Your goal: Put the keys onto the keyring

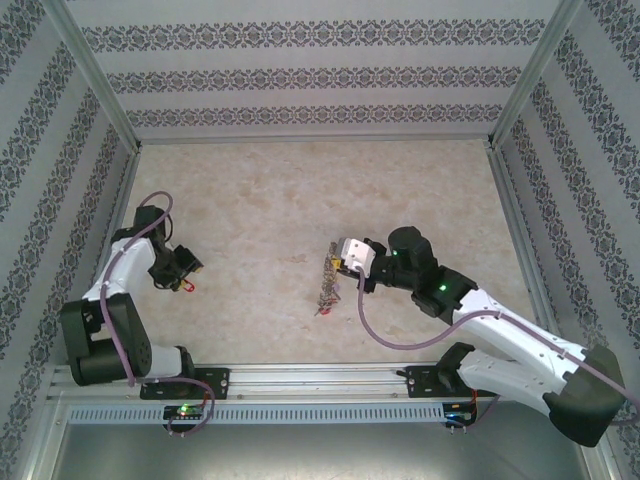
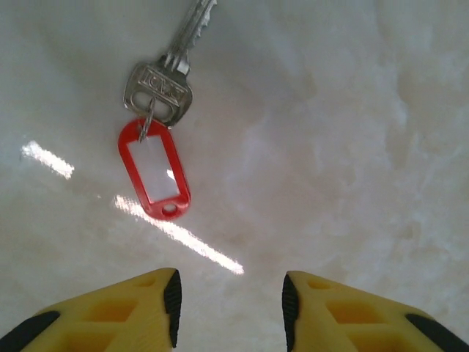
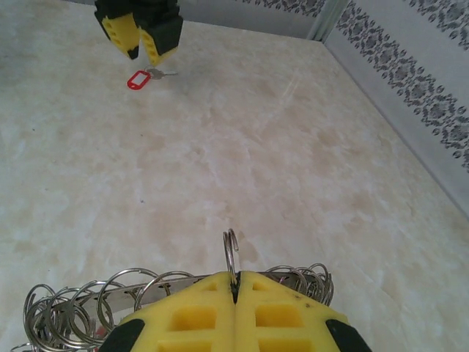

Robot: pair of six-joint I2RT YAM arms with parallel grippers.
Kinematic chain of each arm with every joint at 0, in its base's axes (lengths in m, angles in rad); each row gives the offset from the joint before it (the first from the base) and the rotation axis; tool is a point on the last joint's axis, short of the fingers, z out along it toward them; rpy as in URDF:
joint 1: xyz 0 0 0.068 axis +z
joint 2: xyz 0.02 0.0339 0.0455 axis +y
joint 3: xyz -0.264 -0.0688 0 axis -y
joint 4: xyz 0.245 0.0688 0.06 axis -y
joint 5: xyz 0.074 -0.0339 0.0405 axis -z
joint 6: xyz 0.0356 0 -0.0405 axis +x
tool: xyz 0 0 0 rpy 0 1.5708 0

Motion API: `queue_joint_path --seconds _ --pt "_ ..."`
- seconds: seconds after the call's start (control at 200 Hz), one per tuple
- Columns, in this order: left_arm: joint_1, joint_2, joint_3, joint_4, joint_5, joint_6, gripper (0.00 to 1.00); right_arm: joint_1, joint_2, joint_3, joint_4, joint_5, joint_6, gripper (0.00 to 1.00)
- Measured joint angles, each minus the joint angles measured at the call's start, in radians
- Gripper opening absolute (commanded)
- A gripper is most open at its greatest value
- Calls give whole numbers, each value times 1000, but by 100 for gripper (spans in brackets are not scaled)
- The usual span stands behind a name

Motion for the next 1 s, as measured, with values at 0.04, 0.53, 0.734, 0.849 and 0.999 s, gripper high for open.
queue_joint_path --seconds 0.04,0.53,0.734,0.849,0.999 --pt "0 35 6 3 -15 7 43 0 -16 -2 -2 7 -3 0" --pt "5 145 70 19 -182 119 35 -1 -38 -7 -22 25 -10 0" --pt "4 191 79 23 -169 175 32 -3 -34 -7 -23 17 -10 0" --pt "4 216 79 22 -180 197 34 -3 -34 -7 -26 14 -10 0" --pt "4 216 79 21 -203 210 32 -3 -34 -7 -26 14 -10 0"
